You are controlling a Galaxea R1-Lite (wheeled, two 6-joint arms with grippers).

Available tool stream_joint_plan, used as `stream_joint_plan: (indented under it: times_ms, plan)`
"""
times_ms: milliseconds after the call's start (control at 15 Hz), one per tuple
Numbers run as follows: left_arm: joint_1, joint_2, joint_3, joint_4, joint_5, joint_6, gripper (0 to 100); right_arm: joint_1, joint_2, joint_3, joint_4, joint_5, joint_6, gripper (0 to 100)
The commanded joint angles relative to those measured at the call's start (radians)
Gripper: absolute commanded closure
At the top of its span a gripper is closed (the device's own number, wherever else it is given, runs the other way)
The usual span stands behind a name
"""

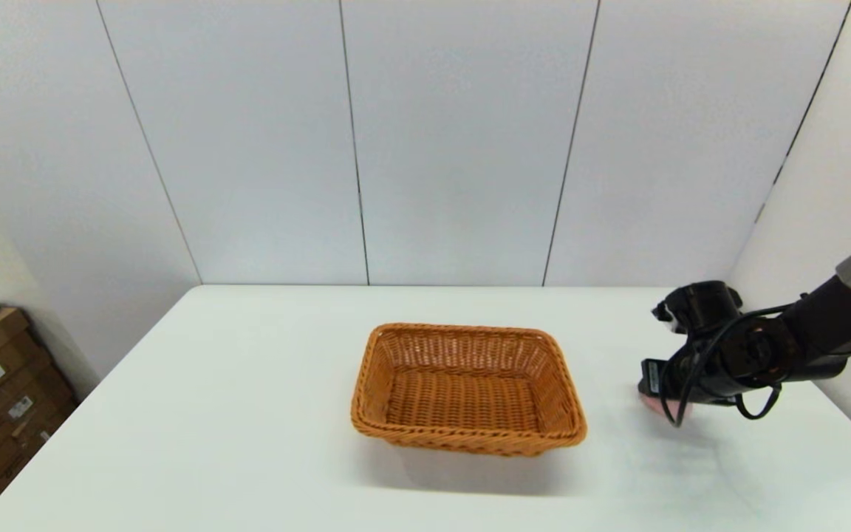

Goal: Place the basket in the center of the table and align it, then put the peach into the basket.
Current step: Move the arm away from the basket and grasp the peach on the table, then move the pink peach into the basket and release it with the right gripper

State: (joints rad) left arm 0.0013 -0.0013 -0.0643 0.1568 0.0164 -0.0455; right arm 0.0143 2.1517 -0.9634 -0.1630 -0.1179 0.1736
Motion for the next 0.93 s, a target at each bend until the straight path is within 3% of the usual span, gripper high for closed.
stream_joint_plan:
  times_ms: [67,933]
  plan:
    - [0.000,0.000,0.000,0.001,0.000,0.000,0,-0.002,0.005,-0.005,-0.001,0.001,0.012,100]
    - [0.000,0.000,0.000,0.001,0.000,0.001,0,-0.007,-0.154,0.003,0.048,0.010,0.056,100]
